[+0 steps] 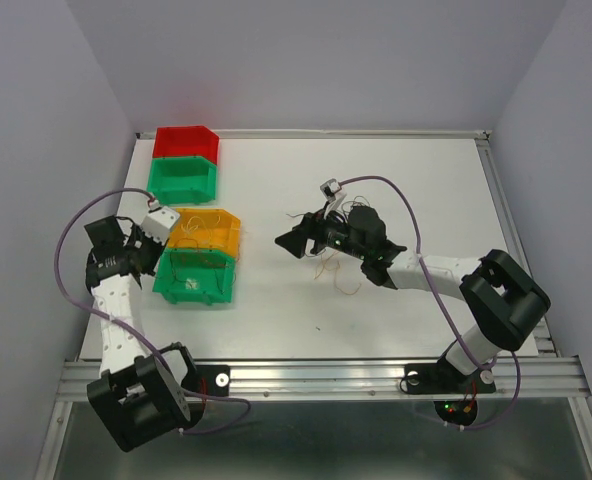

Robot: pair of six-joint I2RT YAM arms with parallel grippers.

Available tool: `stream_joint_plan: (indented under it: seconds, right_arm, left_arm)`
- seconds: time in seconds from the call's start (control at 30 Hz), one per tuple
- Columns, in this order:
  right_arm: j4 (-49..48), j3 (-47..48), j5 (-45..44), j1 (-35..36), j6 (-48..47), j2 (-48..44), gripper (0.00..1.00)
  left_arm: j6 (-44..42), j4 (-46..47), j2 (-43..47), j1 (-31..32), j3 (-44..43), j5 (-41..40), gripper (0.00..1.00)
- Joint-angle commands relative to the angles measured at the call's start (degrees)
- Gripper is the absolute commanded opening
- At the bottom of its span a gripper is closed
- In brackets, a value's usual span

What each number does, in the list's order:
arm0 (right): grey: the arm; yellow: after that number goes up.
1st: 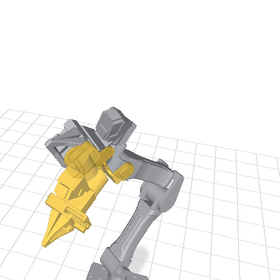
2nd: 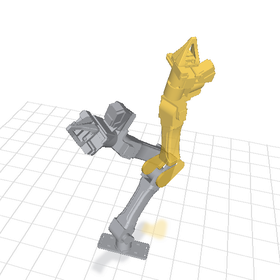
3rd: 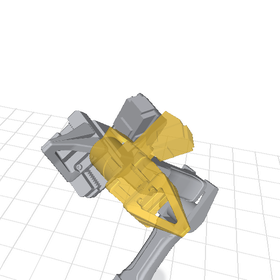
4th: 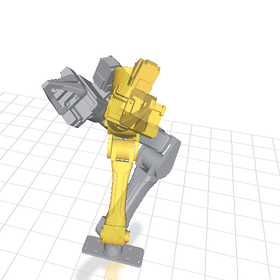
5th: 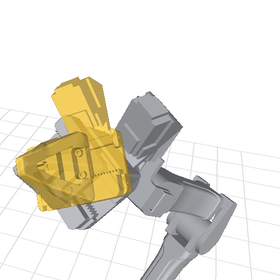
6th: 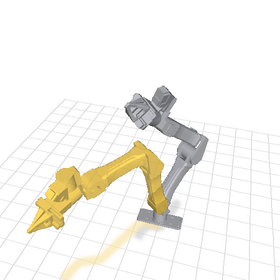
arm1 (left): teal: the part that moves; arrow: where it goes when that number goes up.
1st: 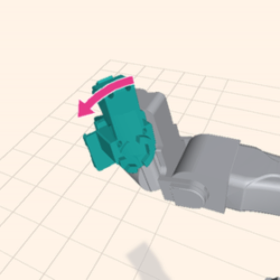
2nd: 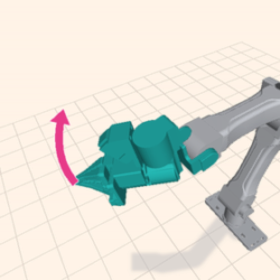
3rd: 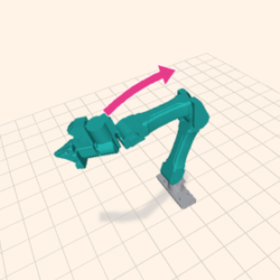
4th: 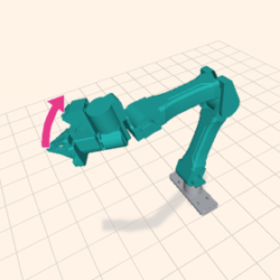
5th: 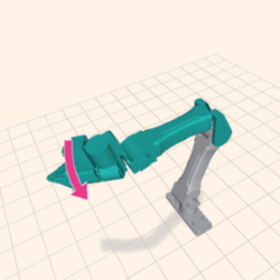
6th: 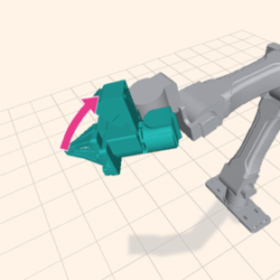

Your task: Untangle the cables

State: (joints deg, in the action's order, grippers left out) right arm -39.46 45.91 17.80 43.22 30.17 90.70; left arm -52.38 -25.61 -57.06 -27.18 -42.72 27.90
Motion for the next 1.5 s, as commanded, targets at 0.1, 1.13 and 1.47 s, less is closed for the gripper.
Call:
stream_joint_plan:
  seconds: [0.1, 1.13, 1.47]
  right_arm:
    - [-2.5, -0.8, 0.0, 0.5, -1.2, -0.4, 0.84]
    - [-1.2, 3.6, 3.7, 4.4, -4.4, 6.8, 0.84]
    - [10.6, 15.5, -5.5, 7.7, -13.9, 17.8, 0.83]
  left_arm:
    - [-0.1, -0.5, 0.5, 8.5, -1.0, -5.3, 0.00]
    - [12.1, 9.8, -4.6, 23.2, 3.3, -23.8, 0.22]
    - [13.7, 12.9, -4.4, 23.3, 5.5, -21.4, 0.22]
